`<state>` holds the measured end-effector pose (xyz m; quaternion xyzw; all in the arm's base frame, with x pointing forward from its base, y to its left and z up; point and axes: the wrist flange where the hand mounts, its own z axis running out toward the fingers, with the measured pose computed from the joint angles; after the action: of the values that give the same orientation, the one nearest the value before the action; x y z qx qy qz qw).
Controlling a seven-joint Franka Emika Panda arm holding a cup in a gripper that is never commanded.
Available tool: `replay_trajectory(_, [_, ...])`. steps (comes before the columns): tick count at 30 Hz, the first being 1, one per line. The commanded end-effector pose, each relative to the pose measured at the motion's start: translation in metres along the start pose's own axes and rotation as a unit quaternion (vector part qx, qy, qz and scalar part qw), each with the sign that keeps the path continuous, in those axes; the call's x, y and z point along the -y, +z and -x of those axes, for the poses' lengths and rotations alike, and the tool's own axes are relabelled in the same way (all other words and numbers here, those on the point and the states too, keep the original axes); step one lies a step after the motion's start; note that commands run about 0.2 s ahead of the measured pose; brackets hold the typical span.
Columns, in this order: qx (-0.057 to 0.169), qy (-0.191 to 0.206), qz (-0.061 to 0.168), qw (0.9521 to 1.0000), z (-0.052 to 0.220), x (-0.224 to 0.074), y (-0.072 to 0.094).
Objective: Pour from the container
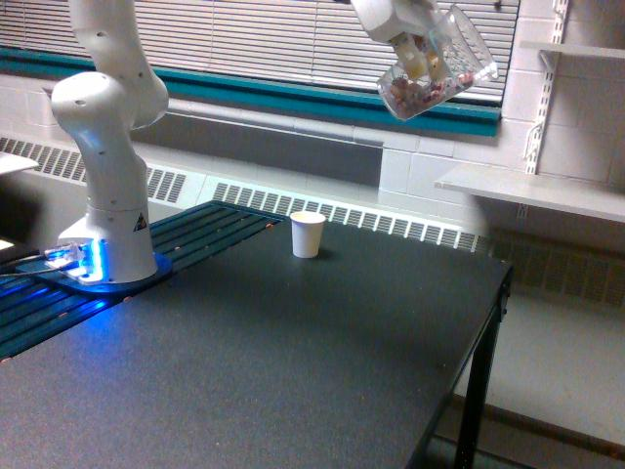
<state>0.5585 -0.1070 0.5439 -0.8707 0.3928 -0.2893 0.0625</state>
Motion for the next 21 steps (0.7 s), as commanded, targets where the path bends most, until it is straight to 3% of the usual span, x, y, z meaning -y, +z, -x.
replay_trajectory(1, [0.003, -0.011, -0.007, 0.9999, 0.009, 0.014, -0.001])
replay_trajectory(21, [-0.004, -0.074, -0.010, 0.9972, 0.043, 0.051, -0.005])
